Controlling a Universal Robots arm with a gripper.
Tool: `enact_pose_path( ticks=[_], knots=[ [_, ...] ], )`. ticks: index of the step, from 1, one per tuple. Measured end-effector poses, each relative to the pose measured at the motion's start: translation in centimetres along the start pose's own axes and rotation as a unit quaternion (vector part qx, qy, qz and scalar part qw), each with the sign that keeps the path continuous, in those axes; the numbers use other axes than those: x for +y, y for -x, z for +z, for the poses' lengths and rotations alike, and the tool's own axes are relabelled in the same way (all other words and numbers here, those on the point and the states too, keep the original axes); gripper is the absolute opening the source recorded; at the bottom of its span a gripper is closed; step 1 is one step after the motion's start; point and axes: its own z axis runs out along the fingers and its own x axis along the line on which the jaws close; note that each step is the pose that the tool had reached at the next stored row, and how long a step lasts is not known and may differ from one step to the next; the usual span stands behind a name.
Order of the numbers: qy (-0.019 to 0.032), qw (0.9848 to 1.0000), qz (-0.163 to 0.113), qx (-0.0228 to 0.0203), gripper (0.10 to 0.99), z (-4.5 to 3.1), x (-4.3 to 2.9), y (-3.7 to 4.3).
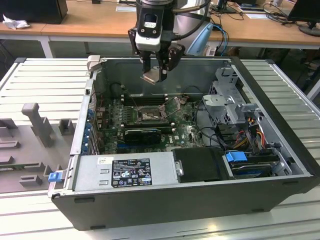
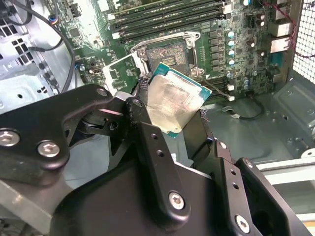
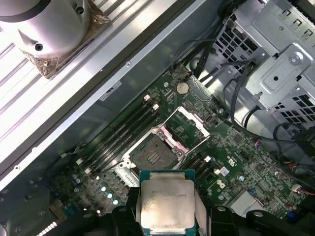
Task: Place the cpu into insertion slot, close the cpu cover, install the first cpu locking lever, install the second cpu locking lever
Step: 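Place the cpu into insertion slot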
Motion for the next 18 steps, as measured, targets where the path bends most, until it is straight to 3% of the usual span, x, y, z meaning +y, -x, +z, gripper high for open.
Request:
enact_pose_path(
  ticks=[9,18],
  knots=[
    [-0.0004,1.0,0.002,0.0002,0.529,0.68,-0.06,0.01],
    [-0.0011,1.0,0.007,0.0007,0.529,0.8,-0.07,0.01]
  ],
)
